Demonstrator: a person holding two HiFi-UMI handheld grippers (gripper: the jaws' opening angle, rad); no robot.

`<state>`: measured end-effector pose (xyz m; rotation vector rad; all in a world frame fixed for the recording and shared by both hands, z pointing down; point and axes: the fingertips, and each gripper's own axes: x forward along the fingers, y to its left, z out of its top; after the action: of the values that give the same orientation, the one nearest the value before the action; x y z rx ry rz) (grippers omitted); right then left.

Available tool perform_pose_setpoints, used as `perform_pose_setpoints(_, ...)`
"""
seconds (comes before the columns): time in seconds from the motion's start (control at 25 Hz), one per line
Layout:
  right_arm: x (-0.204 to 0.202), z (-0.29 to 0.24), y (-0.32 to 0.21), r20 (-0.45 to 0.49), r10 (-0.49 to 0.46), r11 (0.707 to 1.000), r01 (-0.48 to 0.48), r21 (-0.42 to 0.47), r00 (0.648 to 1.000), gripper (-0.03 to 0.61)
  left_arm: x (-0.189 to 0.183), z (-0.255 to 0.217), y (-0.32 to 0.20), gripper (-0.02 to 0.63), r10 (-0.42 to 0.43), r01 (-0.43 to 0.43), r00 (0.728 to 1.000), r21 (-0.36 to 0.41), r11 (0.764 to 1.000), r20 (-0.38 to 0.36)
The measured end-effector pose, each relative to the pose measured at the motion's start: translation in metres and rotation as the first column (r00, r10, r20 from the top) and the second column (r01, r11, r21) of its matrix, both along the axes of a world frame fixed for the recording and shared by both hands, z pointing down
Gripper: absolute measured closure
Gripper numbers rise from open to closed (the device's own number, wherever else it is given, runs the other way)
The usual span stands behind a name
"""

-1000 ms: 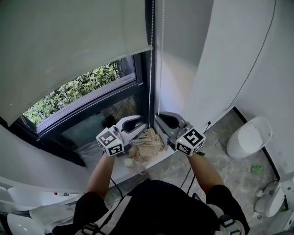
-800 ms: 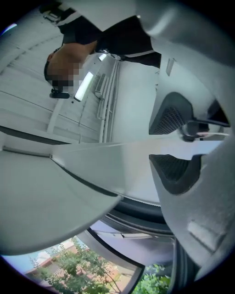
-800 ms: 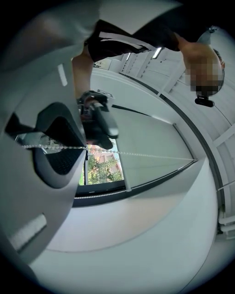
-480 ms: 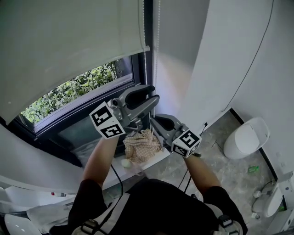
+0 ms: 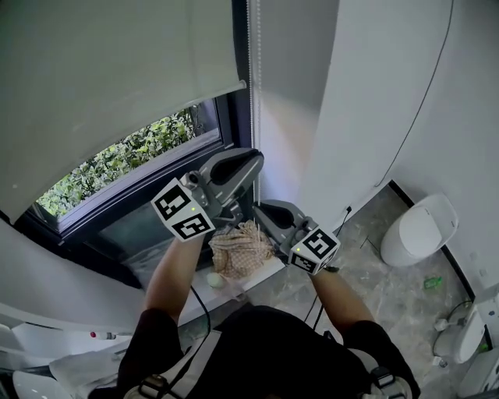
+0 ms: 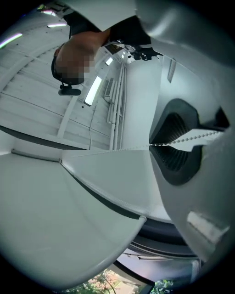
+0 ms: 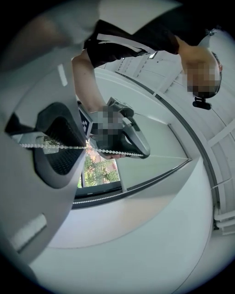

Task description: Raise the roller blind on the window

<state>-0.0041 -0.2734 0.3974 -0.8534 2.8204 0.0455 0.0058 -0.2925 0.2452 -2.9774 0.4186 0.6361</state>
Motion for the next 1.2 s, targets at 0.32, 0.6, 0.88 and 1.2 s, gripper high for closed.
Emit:
perform_pose_setpoints(0.32, -0.002, 0.118, 0.002, -0.188, -0.006, 0.974, -0.036, -0.222, 0.982, 0.561, 0.012, 0.115, -0.01, 0.598, -0.129, 0.137, 0.961, -0.013, 0.991, 0.243)
perform_pose_setpoints(0.6, 0.016, 0.157, 0.008, -0.22, -0.027, 0.945, -0.047, -0.322, 0.975, 0.475, -0.007, 0.191, -0.012, 0.6, -0.156, 0.194, 0.96, -0.151, 0.969, 0.233)
perform_pose_setpoints(0.88, 0.024, 0.0, -0.011, -0.002, 0.027, 0.999, -0.027, -0.035, 1.0, 0.451, -0.007, 0.188, -0.011, 0.6, -0.138, 0.173, 0.968, -0.162, 0.972, 0.208)
perform_pose_setpoints(1.2, 0.015, -0.093, -0.035, 0.13, 0.045, 0.997, -0.053, 0.064, 0.99, 0.436, -0.006, 0.188, -0.002, 0.6, -0.13, 0.165, 0.964, -0.137, 0.977, 0.232)
